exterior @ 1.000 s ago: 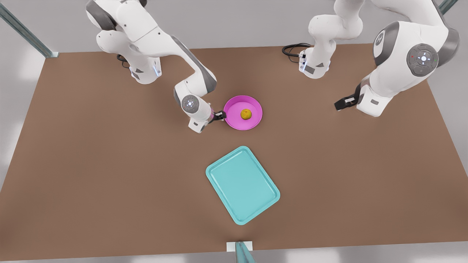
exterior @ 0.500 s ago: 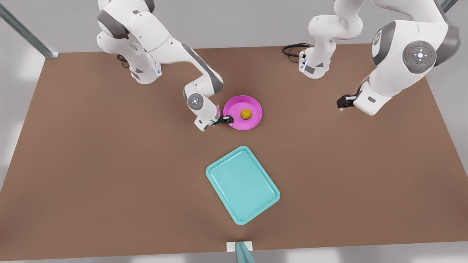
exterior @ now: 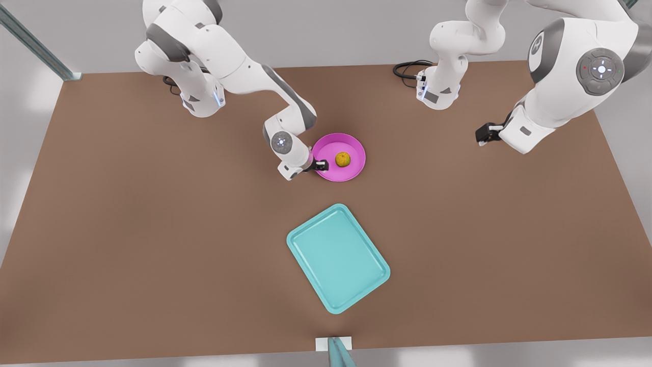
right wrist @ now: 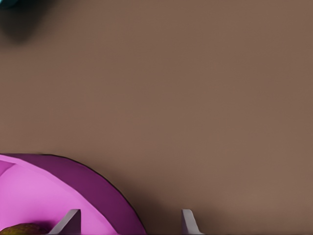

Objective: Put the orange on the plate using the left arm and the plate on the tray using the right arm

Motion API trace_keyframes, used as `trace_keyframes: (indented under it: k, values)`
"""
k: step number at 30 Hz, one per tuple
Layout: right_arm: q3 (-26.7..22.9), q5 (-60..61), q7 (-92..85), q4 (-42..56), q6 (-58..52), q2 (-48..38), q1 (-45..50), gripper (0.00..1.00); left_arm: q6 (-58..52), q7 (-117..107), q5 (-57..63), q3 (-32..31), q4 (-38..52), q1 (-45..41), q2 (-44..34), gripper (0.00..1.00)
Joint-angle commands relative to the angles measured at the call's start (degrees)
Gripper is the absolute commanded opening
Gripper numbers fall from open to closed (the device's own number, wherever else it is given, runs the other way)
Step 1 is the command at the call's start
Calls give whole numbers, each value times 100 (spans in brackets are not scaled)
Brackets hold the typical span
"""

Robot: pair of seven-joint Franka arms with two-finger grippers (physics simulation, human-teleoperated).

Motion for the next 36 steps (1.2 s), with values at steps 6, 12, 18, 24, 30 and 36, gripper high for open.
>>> trace_keyframes:
  k: [6, 12, 18, 24, 30, 36]
  values:
    - [24, 5, 166, 43, -6, 62, -8, 59, -176, 366, -11, -15, 3, -20, 3, 100]
    - [24, 5, 166, 113, -67, 62, -8, 35, -246, 357, -20, -24, 3, -28, 3, 100]
    - [68, 5, 166, 175, -59, 167, -8, 25, -290, 331, -99, -59, 3, -28, 3, 100]
    - [94, 14, 166, 201, -59, 97, -8, 21, -290, 322, -91, -41, 3, -28, 29, 100]
    - [182, 14, 166, 298, -59, -70, -70, 21, -290, 322, -99, -32, 3, -37, 38, 100]
    - [191, 85, 228, 755, -322, -395, -500, 21, -299, 322, -91, -32, 3, -29, 29, 100]
